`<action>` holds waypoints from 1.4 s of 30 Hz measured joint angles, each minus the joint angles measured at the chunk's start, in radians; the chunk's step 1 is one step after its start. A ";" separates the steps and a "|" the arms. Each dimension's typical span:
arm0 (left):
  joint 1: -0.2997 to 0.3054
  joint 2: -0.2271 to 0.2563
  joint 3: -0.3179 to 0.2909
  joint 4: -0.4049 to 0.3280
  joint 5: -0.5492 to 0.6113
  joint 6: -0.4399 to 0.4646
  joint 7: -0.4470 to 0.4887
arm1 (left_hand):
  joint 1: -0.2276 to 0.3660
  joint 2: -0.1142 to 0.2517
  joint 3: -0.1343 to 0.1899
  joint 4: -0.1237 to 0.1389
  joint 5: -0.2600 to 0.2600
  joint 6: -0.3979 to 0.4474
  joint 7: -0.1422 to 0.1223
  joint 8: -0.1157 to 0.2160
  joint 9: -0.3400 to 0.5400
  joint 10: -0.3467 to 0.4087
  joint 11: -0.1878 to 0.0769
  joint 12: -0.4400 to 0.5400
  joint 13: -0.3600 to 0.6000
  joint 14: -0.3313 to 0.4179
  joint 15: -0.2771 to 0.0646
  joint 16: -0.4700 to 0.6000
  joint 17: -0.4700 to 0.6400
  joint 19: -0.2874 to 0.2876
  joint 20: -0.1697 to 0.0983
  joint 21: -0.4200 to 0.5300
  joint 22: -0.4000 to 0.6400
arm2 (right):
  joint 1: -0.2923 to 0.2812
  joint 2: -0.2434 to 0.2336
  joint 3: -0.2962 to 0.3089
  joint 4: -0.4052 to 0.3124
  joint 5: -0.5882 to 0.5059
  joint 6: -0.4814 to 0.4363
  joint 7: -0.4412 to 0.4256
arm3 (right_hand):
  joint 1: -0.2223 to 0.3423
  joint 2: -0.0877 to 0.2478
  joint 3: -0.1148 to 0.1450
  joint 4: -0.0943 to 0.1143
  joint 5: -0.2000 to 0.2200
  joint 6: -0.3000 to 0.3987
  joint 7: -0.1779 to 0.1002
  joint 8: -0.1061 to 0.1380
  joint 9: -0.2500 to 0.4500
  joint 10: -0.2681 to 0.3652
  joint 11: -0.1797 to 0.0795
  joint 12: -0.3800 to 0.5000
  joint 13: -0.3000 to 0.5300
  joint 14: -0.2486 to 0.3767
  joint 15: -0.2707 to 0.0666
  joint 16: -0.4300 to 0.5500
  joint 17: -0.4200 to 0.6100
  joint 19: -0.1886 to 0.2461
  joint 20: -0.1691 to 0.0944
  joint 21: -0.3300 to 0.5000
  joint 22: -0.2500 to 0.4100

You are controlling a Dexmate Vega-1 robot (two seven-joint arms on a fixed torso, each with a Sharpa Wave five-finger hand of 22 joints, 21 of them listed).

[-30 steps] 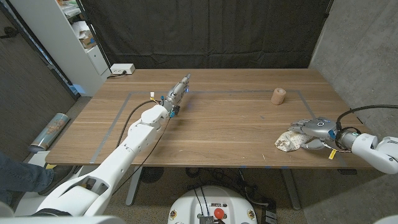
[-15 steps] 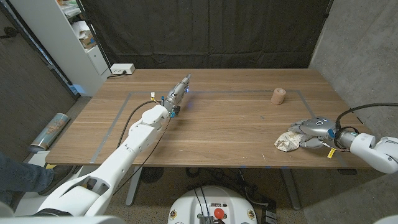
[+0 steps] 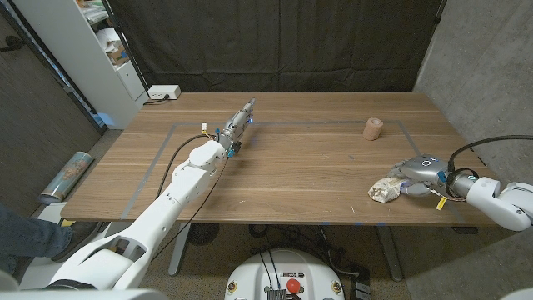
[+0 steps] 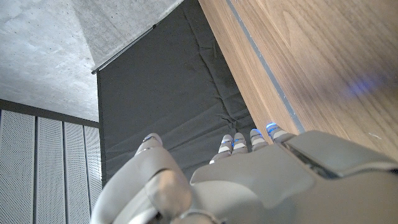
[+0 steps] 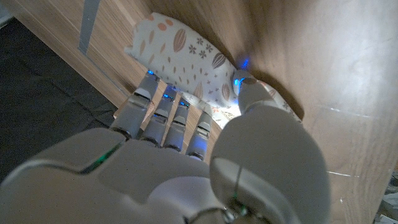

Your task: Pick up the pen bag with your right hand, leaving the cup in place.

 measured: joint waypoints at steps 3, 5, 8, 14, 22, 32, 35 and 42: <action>-0.001 0.001 -0.001 0.002 0.000 0.000 -0.002 | 0.000 0.000 0.000 0.000 0.000 0.000 0.000 0.000 0.000 0.000 0.000 0.000 0.000 0.000 0.000 0.000 0.000 0.000 0.000 0.000 0.000 | -0.003 -0.001 0.000 -0.002 0.003 -0.004 -0.002 | 0.005 0.005 0.003 0.003 -0.002 0.012 0.002 0.000 0.000 0.006 -0.006 0.000 0.000 0.006 -0.004 0.000 0.001 -0.002 -0.013 0.000 0.000; -0.002 0.001 -0.002 0.003 -0.001 -0.002 -0.004 | 0.000 0.000 0.000 0.000 0.000 0.000 0.000 0.000 0.000 0.000 0.000 0.000 0.000 0.000 0.000 0.000 0.000 0.000 0.000 0.000 0.000 | -0.008 -0.002 0.004 -0.006 0.004 -0.006 -0.003 | 0.005 0.005 0.006 0.003 -0.002 0.013 0.002 0.000 0.000 0.008 -0.008 0.000 0.000 0.010 -0.001 0.000 0.001 -0.002 -0.016 -0.002 0.000; -0.003 0.001 -0.003 0.004 -0.002 -0.003 -0.006 | 0.000 0.000 0.000 0.000 0.000 0.000 0.000 0.000 0.000 0.000 0.000 0.000 0.000 0.000 0.000 0.000 0.000 0.000 0.000 0.000 0.000 | -0.014 -0.002 0.013 -0.010 0.007 -0.008 -0.004 | 0.005 0.005 0.008 0.000 -0.002 0.025 0.000 0.004 0.000 0.010 -0.006 0.000 0.000 0.010 -0.001 0.000 0.001 -0.002 -0.016 -0.007 0.000; -0.004 0.002 -0.006 0.008 -0.004 -0.009 -0.010 | 0.000 0.000 0.000 0.000 0.000 0.000 0.000 0.000 0.000 0.000 0.000 0.000 0.000 0.000 0.000 0.000 0.000 0.000 0.000 0.000 0.000 | -0.024 0.005 0.035 -0.023 0.010 -0.009 0.000 | 0.005 0.005 0.008 0.000 -0.002 0.030 0.000 0.004 0.000 0.020 -0.010 0.000 0.000 0.017 -0.002 0.000 0.001 -0.006 -0.020 -0.007 0.000; -0.007 0.003 -0.011 0.019 -0.009 -0.016 -0.019 | 0.000 0.000 0.000 0.000 0.000 0.000 0.000 0.000 0.000 0.000 0.000 0.000 0.000 0.000 0.000 0.000 0.000 0.000 0.000 0.000 0.000 | -0.031 0.023 0.066 -0.035 0.011 0.005 0.011 | 0.011 0.011 0.012 0.004 -0.012 0.072 0.001 0.009 0.000 0.076 -0.019 0.013 0.000 0.057 -0.008 0.004 0.000 -0.002 -0.027 -0.014 0.000; -0.015 0.002 -0.015 0.041 -0.014 -0.025 -0.034 | 0.004 0.004 0.000 0.000 0.000 0.000 0.000 0.000 0.000 0.000 0.000 0.000 0.002 0.000 0.000 0.000 0.000 0.000 0.000 0.000 0.000 | -0.032 0.050 0.097 -0.038 0.011 0.029 0.018 | 0.016 0.016 0.028 0.005 -0.027 0.159 0.009 0.027 -0.002 0.176 -0.033 0.036 0.000 0.121 -0.015 0.011 0.000 -0.002 -0.034 -0.020 0.000; -0.019 0.001 -0.017 0.051 -0.015 -0.029 -0.039 | 0.004 0.004 -0.003 -0.003 0.000 0.000 0.000 0.000 0.000 0.000 0.000 0.000 0.002 0.000 0.000 0.000 0.000 0.000 0.000 0.000 0.000 | -0.032 0.057 0.105 -0.039 0.010 0.038 0.022 | 0.016 0.016 0.030 0.008 -0.030 0.171 0.011 0.031 -0.002 0.192 -0.038 0.036 0.000 0.133 -0.016 0.011 0.000 0.002 -0.037 -0.021 0.000; -0.026 -0.001 -0.021 0.066 -0.017 -0.035 -0.050 | 0.004 0.004 -0.004 -0.004 0.000 0.000 0.000 0.000 0.000 0.000 0.000 0.000 0.002 0.000 0.000 0.000 0.000 0.000 0.000 0.000 0.000 | -0.034 0.077 0.125 -0.046 0.007 0.051 0.030 | 0.020 0.020 0.032 0.009 -0.034 0.184 0.010 0.031 -0.005 0.199 -0.045 0.036 0.000 0.144 -0.017 0.011 0.000 0.007 -0.043 -0.021 0.000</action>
